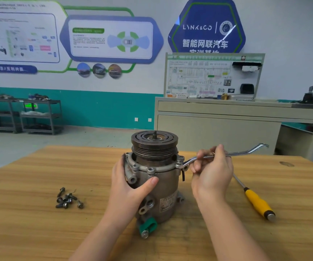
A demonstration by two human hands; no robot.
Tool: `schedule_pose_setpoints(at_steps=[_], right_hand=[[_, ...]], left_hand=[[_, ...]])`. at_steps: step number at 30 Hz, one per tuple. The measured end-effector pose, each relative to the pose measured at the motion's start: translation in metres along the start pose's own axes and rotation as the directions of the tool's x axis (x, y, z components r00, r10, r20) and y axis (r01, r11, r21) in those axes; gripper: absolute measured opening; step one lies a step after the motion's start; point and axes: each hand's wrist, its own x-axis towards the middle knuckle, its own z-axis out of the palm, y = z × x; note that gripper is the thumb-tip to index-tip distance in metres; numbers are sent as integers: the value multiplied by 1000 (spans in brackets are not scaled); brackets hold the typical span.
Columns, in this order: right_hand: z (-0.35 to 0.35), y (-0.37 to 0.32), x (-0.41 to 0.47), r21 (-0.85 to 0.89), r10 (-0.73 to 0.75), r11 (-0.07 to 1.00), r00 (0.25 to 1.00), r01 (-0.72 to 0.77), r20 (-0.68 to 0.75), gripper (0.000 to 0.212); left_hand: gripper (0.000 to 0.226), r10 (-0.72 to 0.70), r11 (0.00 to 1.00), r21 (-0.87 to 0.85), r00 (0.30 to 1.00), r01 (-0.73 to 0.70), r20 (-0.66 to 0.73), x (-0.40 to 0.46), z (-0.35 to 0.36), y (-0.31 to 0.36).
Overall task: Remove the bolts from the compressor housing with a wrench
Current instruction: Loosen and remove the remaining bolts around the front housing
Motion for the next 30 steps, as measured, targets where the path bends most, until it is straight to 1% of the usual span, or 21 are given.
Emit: schedule_pose_setpoints(at_steps=[2, 3, 6, 9, 12, 14, 15, 16, 18, 19, 20, 21, 22, 23, 24, 25, 26, 27, 28, 29, 30], right_hand=[[1, -2, -1, 9, -79, 997, 997, 79, 20, 25], [1, -3, -2, -20, -143, 989, 989, 143, 44, 24], [4, -2, -8, -192, -349, 908, 926, 372, 147, 18], [5, 1, -18, -273, -497, 782, 825, 560, 269, 14], [2, 7, -22, -292, -579, 663, 719, 689, 384, 10], [-1, 10, -23, -300, -635, 532, 608, 792, 477, 9], [-3, 12, -23, -304, -657, 461, 551, 834, 515, 10], [-5, 14, -22, -316, -673, 401, 511, 860, 535, 14], [-7, 17, -22, -345, -697, 341, 482, 874, 531, 23], [-7, 18, -21, -350, -704, 344, 486, 871, 518, 22], [-5, 17, -22, -347, -704, 382, 513, 856, 491, 19], [-3, 15, -22, -334, -690, 472, 578, 816, 436, 17], [0, 12, -21, -303, -650, 601, 673, 739, 353, 18], [1, 10, -18, -268, -575, 732, 779, 627, 251, 21], [2, 8, -11, -245, -462, 837, 872, 489, 161, 24], [2, 6, -1, -232, -311, 916, 945, 326, 101, 26], [1, 4, 11, -214, -125, 967, 990, 138, 72, 28], [0, 2, 23, -185, 80, 981, 994, -65, 75, 27], [-2, 1, 34, -158, 276, 953, 956, -258, 103, 24], [-4, 0, 41, -147, 432, 899, 890, -412, 144, 21], [-6, 0, 45, -141, 533, 846, 826, -514, 185, 18]], left_hand=[[92, -5, 1000, -5, 1000, 5, 6, 0, 0, -1], [92, -10, 1000, -10, 1000, 10, 7, -1, -1, -1], [98, -23, 999, -22, 1000, 23, 0, 0, -1, -1], [100, -22, 1000, -14, 1000, 22, -14, 0, -1, -2], [105, -18, 1000, 0, 1000, 18, -22, 0, -1, -2], [112, -11, 1000, 13, 1000, 11, -24, 0, -1, -3], [115, -10, 1000, 18, 1000, 11, -25, 0, -1, -3], [116, -11, 1000, 21, 1000, 11, -26, 0, -1, -3], [116, -16, 1000, 19, 1000, 17, -21, 0, -1, -3], [117, -21, 1000, 17, 1000, 21, -16, 0, -1, -3], [116, -25, 1000, 14, 1000, 25, -14, 0, -1, -2], [116, -26, 1000, 9, 1000, 26, -15, 0, -1, -2], [114, -23, 1000, 4, 1000, 23, -17, 0, -1, -1], [111, -18, 1000, 1, 1000, 18, -21, 0, -1, -1], [108, -14, 1000, -2, 1000, 14, -23, 1, -1, -1], [105, -12, 1000, -3, 1000, 12, -26, 1, -1, -1], [104, -10, 1000, -4, 1000, 10, -28, 1, -1, -1], [104, -10, 1000, -4, 999, 10, -30, 1, -1, -1], [105, -11, 1000, -3, 999, 11, -31, 1, 0, -1], [107, -16, 1000, -3, 999, 16, -32, 1, 0, -1], [108, -21, 1000, -3, 999, 21, -32, 2, 0, -1]])
